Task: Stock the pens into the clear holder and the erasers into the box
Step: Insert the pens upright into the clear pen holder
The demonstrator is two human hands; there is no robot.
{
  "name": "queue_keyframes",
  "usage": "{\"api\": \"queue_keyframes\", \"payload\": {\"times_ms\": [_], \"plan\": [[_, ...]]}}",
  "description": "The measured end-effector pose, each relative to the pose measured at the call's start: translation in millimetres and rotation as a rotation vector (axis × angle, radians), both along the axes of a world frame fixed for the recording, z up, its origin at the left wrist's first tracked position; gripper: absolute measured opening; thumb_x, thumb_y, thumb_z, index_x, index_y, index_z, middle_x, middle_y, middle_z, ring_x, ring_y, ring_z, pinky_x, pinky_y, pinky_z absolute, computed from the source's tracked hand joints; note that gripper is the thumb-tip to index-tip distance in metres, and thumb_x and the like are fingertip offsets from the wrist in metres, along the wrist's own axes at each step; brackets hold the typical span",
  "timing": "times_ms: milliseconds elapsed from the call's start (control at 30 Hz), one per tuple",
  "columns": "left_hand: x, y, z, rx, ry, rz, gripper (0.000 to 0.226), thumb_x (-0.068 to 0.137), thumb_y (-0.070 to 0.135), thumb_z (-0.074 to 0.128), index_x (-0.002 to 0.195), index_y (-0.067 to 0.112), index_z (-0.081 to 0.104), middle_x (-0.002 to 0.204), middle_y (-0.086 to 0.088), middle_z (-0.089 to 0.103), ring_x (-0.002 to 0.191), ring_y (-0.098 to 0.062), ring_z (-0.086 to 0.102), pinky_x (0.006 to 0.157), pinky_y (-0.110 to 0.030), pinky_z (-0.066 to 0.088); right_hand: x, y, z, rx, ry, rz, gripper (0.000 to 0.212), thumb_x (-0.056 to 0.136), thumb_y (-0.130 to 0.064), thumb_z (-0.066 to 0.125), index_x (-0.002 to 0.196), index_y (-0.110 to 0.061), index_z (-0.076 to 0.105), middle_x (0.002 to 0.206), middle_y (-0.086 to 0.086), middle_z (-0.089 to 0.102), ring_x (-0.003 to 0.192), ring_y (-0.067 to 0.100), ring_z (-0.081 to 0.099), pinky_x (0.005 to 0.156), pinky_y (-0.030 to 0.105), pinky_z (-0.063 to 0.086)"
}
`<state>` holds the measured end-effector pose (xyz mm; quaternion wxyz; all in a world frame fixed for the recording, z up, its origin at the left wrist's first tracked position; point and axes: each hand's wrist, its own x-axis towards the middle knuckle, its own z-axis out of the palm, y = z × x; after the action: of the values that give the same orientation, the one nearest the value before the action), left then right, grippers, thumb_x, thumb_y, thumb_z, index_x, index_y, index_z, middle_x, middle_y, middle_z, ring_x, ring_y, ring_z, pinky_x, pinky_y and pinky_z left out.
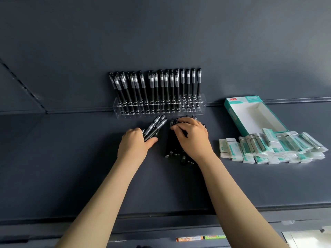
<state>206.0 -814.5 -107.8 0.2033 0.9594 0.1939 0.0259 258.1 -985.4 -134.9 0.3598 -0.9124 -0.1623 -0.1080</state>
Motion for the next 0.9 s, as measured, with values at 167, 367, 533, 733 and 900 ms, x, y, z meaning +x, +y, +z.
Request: {"api": "queue_keyframes", "payload": {"times_ms": [167, 367, 533, 733, 900], "plan": [[-2, 2, 1, -0.084, -0.075, 0.046, 0.044, 0.087, 0.044, 0.068, 0.084, 0.007, 0.045, 0.083, -0.007, 0.056, 0.072, -0.026, 0.054, 0.056, -0.033, 0.034, -1, -1, 2, -0.018, -0.006, 0.003, 0.022, 0.098, -0.032, 0.057, 0.105, -0.024, 0.076, 0.124, -0.006, 0.062, 0.118, 0.019, 0.053, 0.103, 0.039, 0.033], [1, 14, 5, -0.266, -0.033, 0.016, 0.043, 0.085, 0.038, 0.071, 0.072, 0.011, 0.040, 0.066, -0.001, 0.042, 0.057, -0.018, 0.038, 0.051, -0.030, 0.029, -1, 0, 2, -0.046, -0.012, -0.022, 0.022, 0.098, -0.031, 0.057, 0.106, -0.024, 0.076, 0.125, -0.005, 0.062, 0.120, 0.022, 0.052, 0.103, 0.041, 0.034], [4, 15, 4, -0.306, 0.002, -0.015, 0.040, 0.083, 0.035, 0.071, 0.072, 0.011, 0.041, 0.064, -0.001, 0.043, 0.056, -0.021, 0.039, 0.053, -0.030, 0.032, -3, 2, 0, -0.054, -0.018, -0.060, 0.020, 0.097, -0.031, 0.059, 0.103, -0.025, 0.077, 0.124, -0.006, 0.063, 0.119, 0.022, 0.053, 0.100, 0.039, 0.034], [4, 22, 4, -0.311, -0.062, -0.048, 0.045, 0.083, 0.033, 0.072, 0.069, 0.012, 0.035, 0.066, -0.002, 0.041, 0.057, -0.020, 0.036, 0.053, -0.030, 0.029, -3, 1, 0, -0.039, -0.026, -0.083, 0.022, 0.095, -0.032, 0.058, 0.101, -0.023, 0.077, 0.122, -0.005, 0.064, 0.117, 0.022, 0.055, 0.100, 0.043, 0.039], [6, 33, 8, -0.484, -0.057, -0.087, 0.039, 0.081, 0.033, 0.074, 0.071, 0.011, 0.043, 0.066, -0.002, 0.041, 0.059, -0.017, 0.039, 0.054, -0.029, 0.031, -3, 1, -1, -0.015, -0.046, -0.096, 0.036, 0.092, -0.043, 0.047, 0.102, -0.024, 0.076, 0.117, -0.008, 0.066, 0.113, 0.021, 0.057, 0.099, 0.048, 0.043]]}}
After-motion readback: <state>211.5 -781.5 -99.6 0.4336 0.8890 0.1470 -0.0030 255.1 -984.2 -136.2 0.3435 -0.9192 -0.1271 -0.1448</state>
